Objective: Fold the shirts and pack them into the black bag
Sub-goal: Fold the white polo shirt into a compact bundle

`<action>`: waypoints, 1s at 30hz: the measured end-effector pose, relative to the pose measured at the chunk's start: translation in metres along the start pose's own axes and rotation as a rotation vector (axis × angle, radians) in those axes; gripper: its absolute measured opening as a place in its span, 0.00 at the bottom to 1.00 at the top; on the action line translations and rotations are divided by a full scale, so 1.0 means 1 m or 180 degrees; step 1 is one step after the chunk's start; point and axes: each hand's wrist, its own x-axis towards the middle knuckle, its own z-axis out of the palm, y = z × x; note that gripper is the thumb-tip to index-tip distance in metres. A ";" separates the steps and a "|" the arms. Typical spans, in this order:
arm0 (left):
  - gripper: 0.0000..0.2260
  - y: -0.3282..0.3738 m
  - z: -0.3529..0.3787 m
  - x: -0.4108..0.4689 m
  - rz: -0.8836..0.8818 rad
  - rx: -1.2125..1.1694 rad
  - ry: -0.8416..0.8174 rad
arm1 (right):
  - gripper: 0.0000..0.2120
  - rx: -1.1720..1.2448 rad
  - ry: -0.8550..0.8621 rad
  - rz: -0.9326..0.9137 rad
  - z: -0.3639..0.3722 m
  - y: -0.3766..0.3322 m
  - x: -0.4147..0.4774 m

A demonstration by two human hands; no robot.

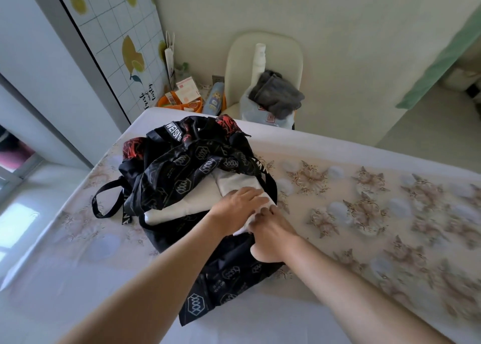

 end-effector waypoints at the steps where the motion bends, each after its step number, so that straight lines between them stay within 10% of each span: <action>1: 0.26 0.000 0.001 0.005 0.0134 0.0365 -0.0330 | 0.24 -0.0170 -0.0001 0.0068 -0.002 0.003 -0.003; 8: 0.24 -0.015 0.021 -0.009 0.0040 0.0309 -0.1093 | 0.11 0.0281 0.0907 -0.0436 -0.002 0.047 -0.011; 14: 0.09 -0.004 0.007 -0.037 -0.0742 -0.1298 0.0371 | 0.15 0.1223 0.0802 -0.0042 -0.005 0.044 0.009; 24: 0.21 -0.017 -0.020 -0.100 -0.1663 -0.0872 -0.1838 | 0.25 0.0808 -0.0443 -0.0129 -0.011 -0.004 0.047; 30: 0.22 -0.021 -0.038 -0.127 -0.1879 -0.1483 -0.0528 | 0.26 0.0607 -0.0798 0.0064 -0.014 -0.012 0.050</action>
